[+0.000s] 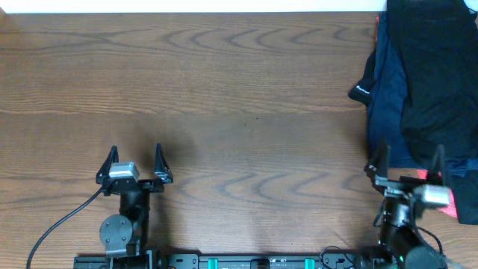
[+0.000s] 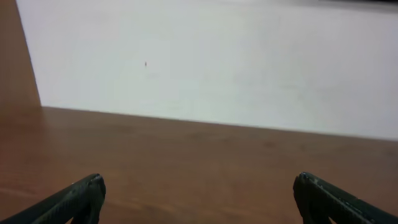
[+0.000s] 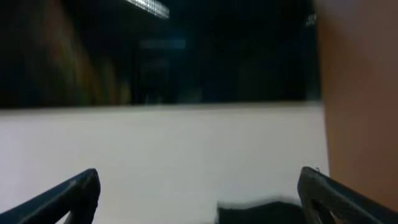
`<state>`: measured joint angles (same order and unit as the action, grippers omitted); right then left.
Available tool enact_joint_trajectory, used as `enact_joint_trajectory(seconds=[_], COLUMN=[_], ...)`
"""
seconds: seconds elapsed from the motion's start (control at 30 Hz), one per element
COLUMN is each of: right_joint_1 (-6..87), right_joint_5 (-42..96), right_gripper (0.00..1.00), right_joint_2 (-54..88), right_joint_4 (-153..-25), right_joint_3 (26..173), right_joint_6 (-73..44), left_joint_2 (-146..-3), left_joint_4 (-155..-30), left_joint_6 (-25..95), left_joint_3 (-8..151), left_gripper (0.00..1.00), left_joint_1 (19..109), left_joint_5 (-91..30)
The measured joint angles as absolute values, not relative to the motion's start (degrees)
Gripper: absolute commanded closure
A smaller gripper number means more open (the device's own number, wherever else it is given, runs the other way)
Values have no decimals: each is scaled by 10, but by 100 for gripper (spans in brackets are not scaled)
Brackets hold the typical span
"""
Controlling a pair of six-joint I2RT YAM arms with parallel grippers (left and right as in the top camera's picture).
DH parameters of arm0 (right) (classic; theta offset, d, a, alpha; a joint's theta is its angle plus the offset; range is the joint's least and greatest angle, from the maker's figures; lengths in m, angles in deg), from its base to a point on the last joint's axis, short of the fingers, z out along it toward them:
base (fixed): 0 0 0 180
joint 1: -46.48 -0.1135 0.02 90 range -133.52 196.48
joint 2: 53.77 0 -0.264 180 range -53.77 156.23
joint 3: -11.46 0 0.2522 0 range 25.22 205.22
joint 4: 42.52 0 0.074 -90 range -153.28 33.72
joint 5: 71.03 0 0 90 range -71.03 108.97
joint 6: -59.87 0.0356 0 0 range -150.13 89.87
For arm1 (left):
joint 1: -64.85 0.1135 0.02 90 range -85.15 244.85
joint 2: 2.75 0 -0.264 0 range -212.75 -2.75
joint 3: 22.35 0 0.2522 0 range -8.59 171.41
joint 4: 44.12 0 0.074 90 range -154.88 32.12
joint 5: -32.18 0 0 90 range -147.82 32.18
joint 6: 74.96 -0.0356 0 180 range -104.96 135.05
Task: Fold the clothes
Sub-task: 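Reach the right gripper into the clothes pile and grasp the black shorts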
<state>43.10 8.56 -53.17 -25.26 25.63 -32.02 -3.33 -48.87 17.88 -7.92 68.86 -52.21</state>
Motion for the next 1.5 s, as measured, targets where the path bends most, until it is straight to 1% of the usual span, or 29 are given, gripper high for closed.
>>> enact_joint_trajectory(seconds=[0.07, 0.23, 0.4, 0.57, 0.73, 0.97, 1.17, 1.3, 1.5], right_joint_1=[431, 431, 431, 431, 431, 431, 441, 460, 470], right_joint_5=[83, 78, 78, 100, 131, 167, 204, 238, 266], right_gripper=[1, 1, 1, 1, 1, 1, 1, 1, 1], right_joint_2=[-532, -522, -458, -335, -182, 42, 216, 314, 429], right_joint_4=[-240, -266, -288, -371, -485, -655, -742, -757, -754], right_joint_3=[258, 296, 387, 505, 639, 877, 1072, 1157, 1185], right_joint_6=[-333, -371, -409, -437, -454, -478, -497, -503, -505], left_joint_2=[-33, -59, -153, -302, -456, -675, -867, -960, -1064], left_joint_4=[-488, -510, -549, -631, -757, -935, -1053, -1052, -1032], left_joint_6=[183, 191, 195, 196, 196, 196, 195, 184, 167], left_joint_3=[-76, -14, 100, 235, 395, 647, 890, 990, 1016], left_gripper=[2, 2, 2, 2, 2, 2, 2, 2, 2], left_joint_1=[689, 689, 689, 689, 689, 689, 688, 688, 688], left_joint_5=[-522, -522, -522, -518, -518, -511, -502, -500, -500])
